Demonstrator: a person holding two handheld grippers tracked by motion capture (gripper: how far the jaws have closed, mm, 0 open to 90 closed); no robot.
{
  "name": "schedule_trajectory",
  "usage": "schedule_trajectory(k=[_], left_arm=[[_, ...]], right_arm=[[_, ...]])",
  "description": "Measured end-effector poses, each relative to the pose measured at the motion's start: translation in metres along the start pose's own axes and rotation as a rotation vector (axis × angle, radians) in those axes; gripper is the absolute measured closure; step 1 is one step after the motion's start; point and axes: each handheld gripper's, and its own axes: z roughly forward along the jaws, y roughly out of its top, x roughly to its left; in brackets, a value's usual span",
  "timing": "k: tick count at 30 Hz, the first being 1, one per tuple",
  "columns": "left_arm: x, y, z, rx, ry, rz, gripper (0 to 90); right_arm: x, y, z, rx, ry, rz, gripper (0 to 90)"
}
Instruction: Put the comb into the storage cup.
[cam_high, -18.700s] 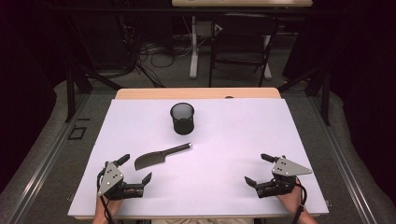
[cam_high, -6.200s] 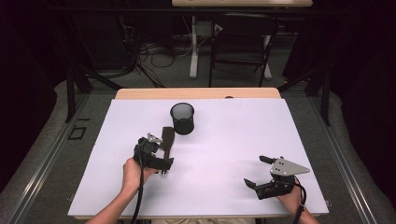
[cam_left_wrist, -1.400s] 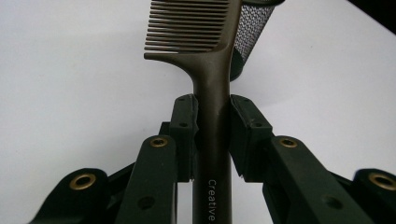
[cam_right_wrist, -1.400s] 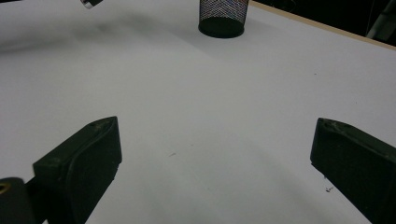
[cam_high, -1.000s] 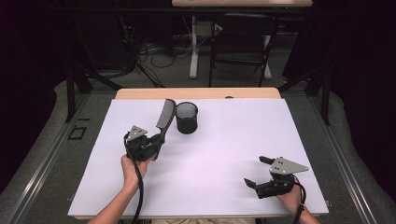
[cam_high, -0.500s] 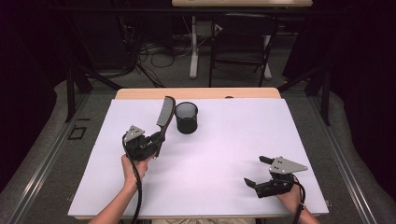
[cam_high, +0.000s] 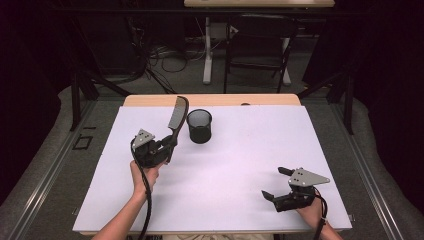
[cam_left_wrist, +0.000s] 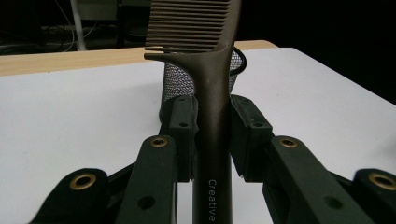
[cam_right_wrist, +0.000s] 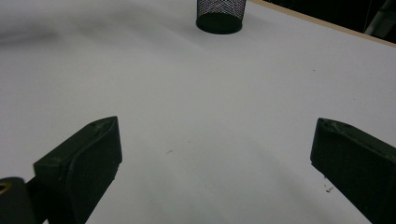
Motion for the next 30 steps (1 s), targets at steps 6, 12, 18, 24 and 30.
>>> schedule_trajectory(k=[6, 12, 18, 24, 30], left_arm=[[0.0, 0.005, 0.002, -0.015, -0.003, 0.012, 72.6], [0.002, 0.009, 0.005, -0.029, -0.012, 0.014, 72.6], [0.004, 0.014, 0.006, -0.039, -0.013, 0.009, 72.5], [0.005, 0.018, 0.008, -0.043, -0.015, 0.013, 72.5], [0.006, 0.023, 0.009, -0.057, -0.012, 0.017, 72.5]], right_arm=[[0.0, 0.0, 0.001, -0.003, -0.005, -0.003, 1.8], [0.0, 0.0, 0.001, 0.001, -0.006, 0.002, 1.7], [0.0, 0.0, 0.001, 0.003, -0.004, -0.003, 1.6], [0.0, 0.0, 0.001, 0.002, -0.003, -0.005, 1.7], [0.0, 0.0, 0.001, 0.004, -0.004, -0.004, 1.7]])
